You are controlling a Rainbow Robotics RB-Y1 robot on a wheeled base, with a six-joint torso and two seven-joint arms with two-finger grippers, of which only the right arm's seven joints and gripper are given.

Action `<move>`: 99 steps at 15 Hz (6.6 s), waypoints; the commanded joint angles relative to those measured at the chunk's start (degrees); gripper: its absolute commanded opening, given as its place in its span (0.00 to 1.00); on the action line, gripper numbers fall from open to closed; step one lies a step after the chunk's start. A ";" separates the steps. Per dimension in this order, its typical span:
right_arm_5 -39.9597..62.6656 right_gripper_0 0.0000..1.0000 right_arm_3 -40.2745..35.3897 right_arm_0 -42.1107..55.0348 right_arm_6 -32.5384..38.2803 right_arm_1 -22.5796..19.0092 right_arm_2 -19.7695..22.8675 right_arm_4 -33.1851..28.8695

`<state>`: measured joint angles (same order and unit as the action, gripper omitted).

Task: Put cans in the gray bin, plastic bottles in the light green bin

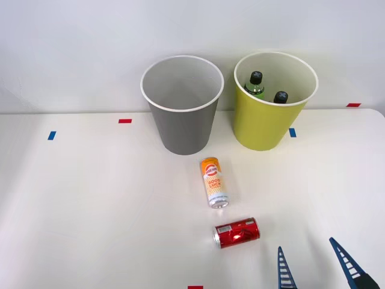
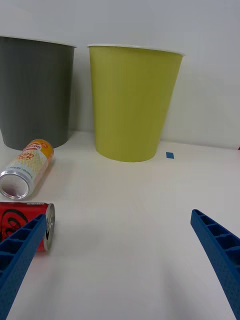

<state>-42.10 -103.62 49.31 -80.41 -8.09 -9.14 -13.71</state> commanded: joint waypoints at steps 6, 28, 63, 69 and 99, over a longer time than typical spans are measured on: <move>0.00 1.00 0.00 0.00 -0.01 0.00 0.00 0.00; 8.88 1.00 -5.01 0.35 -0.09 -1.67 -1.76 -0.79; 134.65 1.00 -43.77 -37.35 82.26 -9.58 -6.59 22.15; 134.65 1.00 -40.25 -39.38 89.03 -15.91 -8.44 27.07; 129.55 1.00 -24.78 -57.04 103.71 -19.69 -23.12 37.00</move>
<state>87.49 -129.58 -7.12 23.65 -28.75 -32.30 23.87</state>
